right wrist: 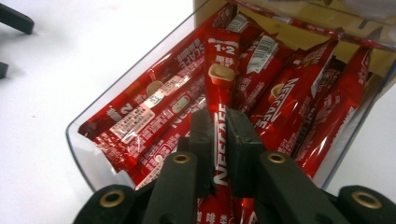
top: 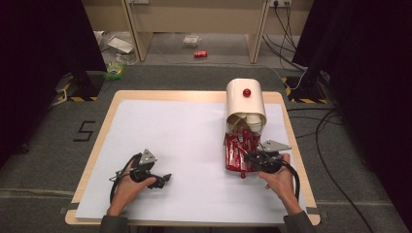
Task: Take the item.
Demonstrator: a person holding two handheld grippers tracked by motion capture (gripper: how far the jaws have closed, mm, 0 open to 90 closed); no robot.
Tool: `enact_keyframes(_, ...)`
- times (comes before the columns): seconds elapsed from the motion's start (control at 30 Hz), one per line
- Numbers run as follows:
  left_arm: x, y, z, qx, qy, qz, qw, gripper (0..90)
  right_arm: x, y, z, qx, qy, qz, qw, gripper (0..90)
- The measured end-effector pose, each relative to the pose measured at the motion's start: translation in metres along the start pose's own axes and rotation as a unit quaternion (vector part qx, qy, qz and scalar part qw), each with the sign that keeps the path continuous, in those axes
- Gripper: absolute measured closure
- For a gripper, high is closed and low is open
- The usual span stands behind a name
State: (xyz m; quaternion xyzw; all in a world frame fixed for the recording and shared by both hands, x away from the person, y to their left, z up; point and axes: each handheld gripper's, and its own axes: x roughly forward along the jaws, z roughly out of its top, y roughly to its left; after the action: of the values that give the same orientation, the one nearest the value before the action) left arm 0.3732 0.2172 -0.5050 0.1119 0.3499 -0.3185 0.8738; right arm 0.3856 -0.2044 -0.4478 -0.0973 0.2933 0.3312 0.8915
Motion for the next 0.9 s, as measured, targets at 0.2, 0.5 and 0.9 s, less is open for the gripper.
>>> enact_keyframes(0.2, 0.000, 0.000, 0.000, 0.000, 0.000, 0.000, 1.0000, 0.0, -0.010, 0.000, 0.004, -0.005, -0.003, 0.002, 1.0000, 83.5)
enact_keyframes(0.5, 0.000, 0.000, 0.000, 0.000, 0.000, 0.000, 1.0000, 0.0, -0.035, 0.001, -0.001, -0.008, -0.009, 0.005, 0.9999, 83.4)
enact_keyframes(0.9, 0.000, 0.000, 0.000, 0.000, 0.000, 0.000, 1.0000, 0.0, -0.058, -0.008, -0.009, 0.009, -0.030, -0.002, 0.9995, 83.2)
